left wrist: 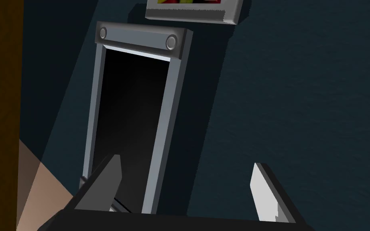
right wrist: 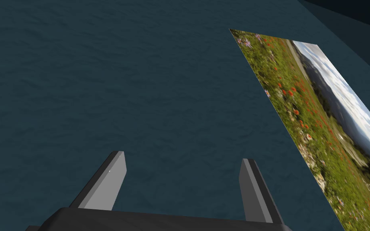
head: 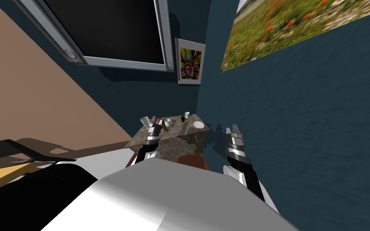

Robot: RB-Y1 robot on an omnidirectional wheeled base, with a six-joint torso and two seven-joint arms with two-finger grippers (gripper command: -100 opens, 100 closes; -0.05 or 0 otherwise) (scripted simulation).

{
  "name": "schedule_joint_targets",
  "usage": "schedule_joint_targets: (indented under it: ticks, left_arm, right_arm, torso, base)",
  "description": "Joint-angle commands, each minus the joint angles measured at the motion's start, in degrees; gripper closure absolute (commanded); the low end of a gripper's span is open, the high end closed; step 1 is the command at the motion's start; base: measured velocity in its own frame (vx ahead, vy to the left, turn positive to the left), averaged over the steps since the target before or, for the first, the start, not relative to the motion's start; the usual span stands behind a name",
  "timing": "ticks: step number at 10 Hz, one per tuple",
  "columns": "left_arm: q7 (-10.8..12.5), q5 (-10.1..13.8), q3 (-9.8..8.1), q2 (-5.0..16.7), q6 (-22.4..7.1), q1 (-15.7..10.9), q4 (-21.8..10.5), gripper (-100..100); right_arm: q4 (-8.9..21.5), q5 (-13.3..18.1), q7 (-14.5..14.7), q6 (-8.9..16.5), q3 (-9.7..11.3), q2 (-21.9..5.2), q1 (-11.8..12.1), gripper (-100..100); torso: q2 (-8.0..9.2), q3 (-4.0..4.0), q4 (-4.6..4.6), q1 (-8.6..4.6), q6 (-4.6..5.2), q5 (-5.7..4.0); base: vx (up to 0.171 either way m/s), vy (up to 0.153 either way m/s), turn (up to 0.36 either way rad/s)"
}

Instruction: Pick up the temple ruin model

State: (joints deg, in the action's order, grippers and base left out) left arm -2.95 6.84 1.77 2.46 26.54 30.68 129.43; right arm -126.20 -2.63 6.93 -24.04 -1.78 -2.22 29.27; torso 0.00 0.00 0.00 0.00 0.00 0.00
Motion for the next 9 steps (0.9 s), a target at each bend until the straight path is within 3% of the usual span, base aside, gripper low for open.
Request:
schedule_joint_targets:
  ticks: [1,9]
  left_arm:
    - [0.46,0.87,-0.12,1.93,-1.94,-0.47,0.2,-100]
    - [3.62,6.07,-0.8,10.2,-13.27,-3.39,1.06,-100]
  right_arm:
    - [0.0,0.0,0.0,0.0,0.0,0.0,0.0,0]
    - [0.0,0.0,0.0,0.0,0.0,0.0,-0.01,0]
  torso:
    - [0.0,0.0,0.0,0.0,0.0,0.0]
    - [0.16,0.09,0.04,0.01,0.0,0.0]
  base:
    - [-0.024,-0.007,-0.017]
    - [-0.046,0.0,-0.02]
